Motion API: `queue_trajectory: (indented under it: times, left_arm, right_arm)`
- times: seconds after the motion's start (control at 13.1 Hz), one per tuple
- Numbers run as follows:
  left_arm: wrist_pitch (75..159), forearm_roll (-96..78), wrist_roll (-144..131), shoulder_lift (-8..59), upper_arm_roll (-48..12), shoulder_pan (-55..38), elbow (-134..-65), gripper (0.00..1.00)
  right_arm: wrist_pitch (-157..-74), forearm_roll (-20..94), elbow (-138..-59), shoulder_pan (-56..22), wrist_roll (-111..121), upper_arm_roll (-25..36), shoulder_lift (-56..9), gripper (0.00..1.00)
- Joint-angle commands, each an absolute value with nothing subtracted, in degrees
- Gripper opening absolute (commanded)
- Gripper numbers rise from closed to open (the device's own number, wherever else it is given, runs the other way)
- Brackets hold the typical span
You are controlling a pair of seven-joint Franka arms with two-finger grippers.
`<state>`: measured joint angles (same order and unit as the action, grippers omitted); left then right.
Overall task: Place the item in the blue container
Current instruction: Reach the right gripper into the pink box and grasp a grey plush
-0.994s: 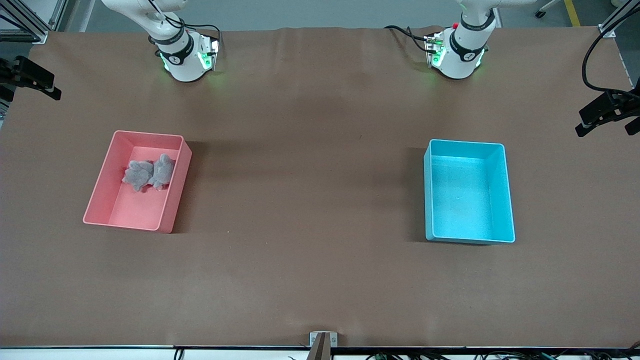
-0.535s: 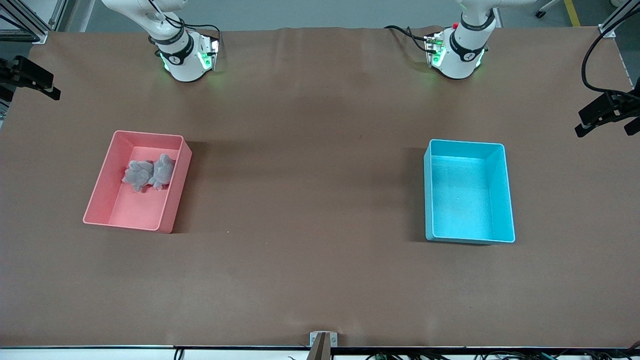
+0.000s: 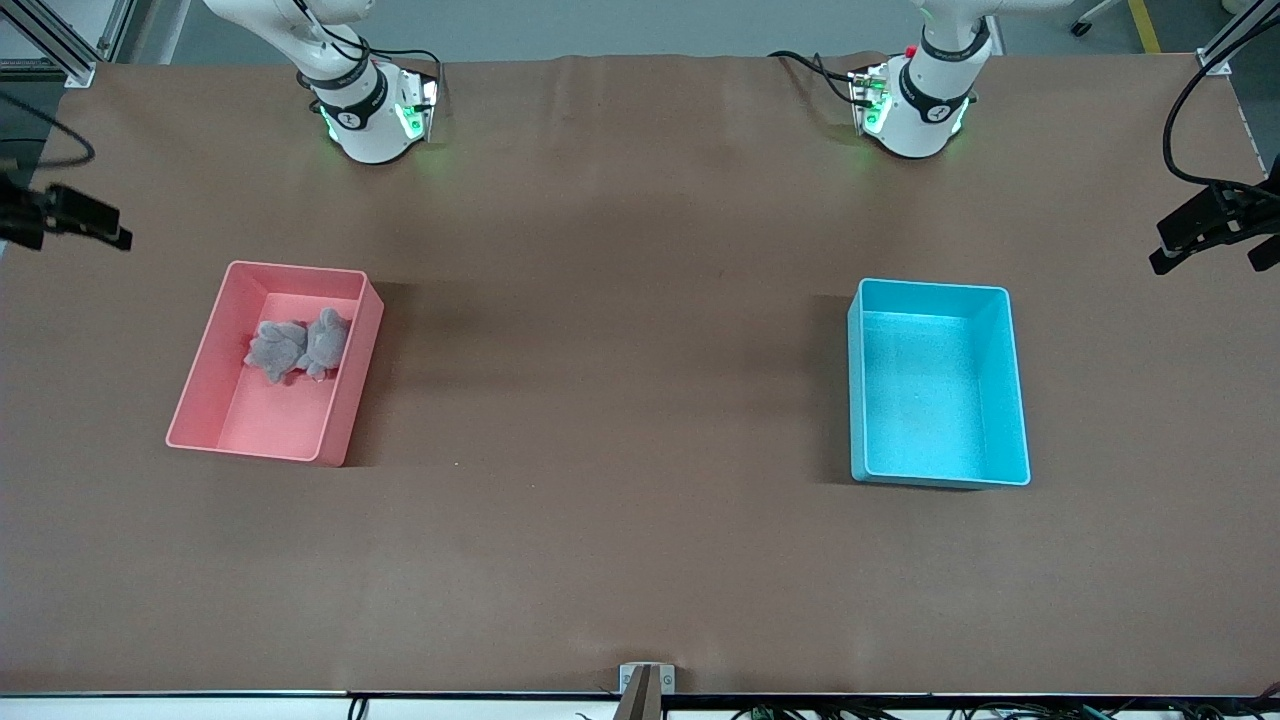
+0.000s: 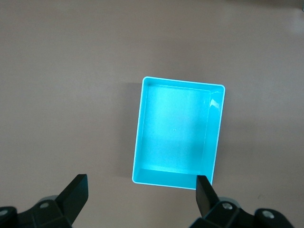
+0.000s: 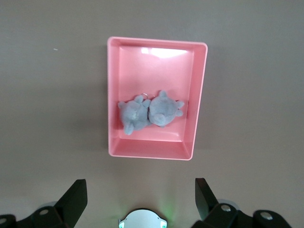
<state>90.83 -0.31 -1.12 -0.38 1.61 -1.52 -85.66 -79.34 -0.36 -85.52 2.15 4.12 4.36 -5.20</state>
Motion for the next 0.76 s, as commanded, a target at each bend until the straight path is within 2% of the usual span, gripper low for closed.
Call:
queue_trajectory:
  times: [0.0, 0.31, 0.69]
  left_arm:
    - [90.6, -0.4, -1.0, -0.5, 1.8, -1.6, -85.5, 1.0]
    - [90.6, -0.4, -1.0, -0.5, 1.8, -1.6, -85.5, 1.0]
    - [90.6, -0.4, -0.4, 0.3, 1.8, -1.6, -85.4, 1.0]
  right_arm:
    - [-79.5, -1.0, -84.7, 3.6, 4.8, 3.9, -10.1, 1.0]
    - [-86.0, -0.9, -88.9, 4.2, 4.2, 4.0, -15.8, 1.0]
    - [-107.6, 1.0, -109.4, 5.9, -0.4, 3.9, -14.5, 1.0]
